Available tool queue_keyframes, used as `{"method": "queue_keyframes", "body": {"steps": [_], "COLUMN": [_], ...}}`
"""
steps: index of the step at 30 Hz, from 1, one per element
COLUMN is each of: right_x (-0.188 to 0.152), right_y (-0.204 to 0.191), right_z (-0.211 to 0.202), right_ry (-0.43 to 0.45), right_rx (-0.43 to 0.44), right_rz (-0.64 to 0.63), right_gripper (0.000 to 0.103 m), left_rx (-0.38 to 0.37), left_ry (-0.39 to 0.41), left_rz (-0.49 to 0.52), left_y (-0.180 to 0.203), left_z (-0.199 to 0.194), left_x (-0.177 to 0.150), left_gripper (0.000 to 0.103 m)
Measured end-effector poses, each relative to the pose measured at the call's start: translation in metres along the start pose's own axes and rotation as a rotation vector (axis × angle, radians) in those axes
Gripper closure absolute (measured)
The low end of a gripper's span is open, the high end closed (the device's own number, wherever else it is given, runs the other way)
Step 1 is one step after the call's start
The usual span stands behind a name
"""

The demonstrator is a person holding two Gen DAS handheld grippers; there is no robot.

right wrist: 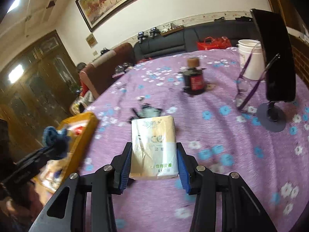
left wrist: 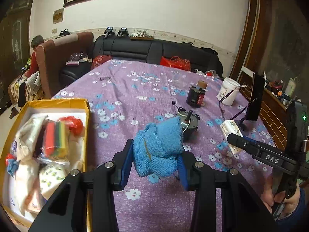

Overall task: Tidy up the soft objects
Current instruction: 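Carry the blue towel to the box with the left gripper while the right gripper carries the tissue pack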

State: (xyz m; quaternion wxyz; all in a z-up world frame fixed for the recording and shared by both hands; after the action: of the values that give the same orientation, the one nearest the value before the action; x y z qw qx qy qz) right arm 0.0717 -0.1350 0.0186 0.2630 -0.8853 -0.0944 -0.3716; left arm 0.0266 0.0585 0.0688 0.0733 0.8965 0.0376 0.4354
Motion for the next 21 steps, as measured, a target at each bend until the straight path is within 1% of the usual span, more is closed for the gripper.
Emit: {"method": "queue_keyframes", "body": {"steps": [2,5,8,13,18,21], "right_x": [-0.002,-0.008,-0.013,-0.019,-0.028,-0.031], "right_y": [-0.02,-0.05,-0.078,-0.124,-0.155,-0.169], "right_z": [-0.004,-0.002,0.006,0.024,0.037,0.051], "right_ry": [0.003,-0.012,-0.035,-0.07,-0.095,-0.121], "right_rx": [0.041,0.079,0.11,0.166,0.19,0.2], "right_rz": [0.001,-0.028,-0.063,-0.113,-0.181,-0.202], "right_gripper": [0.056,0.056,0.056,0.056,0.055,0.055], "left_rx": [0.002,0.012,0.025,0.073,0.121,0.139], "left_ry": [0.008,0.015,0.014,0.035,0.043,0.043], "left_rz": [-0.006,-0.016,-0.05,-0.112,-0.183,-0.207], "left_y": [-0.007,-0.02,-0.041,-0.085,-0.127,-0.145], "left_z": [-0.005,-0.01,-0.016,-0.031,-0.04,-0.045], "left_x": [0.001,0.0,-0.003,-0.006,-0.013,-0.019], "left_gripper": [0.063,0.063,0.063,0.063,0.063,0.063]}}
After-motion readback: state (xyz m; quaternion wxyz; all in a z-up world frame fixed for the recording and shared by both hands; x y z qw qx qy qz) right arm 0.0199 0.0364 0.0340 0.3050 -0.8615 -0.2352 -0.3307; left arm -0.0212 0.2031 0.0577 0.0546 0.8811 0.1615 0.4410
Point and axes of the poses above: each gripper's, at about its wrist camera, not at the fingertips, and z roughly the way its jaws point, y to its right, x to its top, the point moved 6 cm from there along z, roughly the way its jaws point, and after that the axes turned 1 degree about -x, right-handed, at the moved point
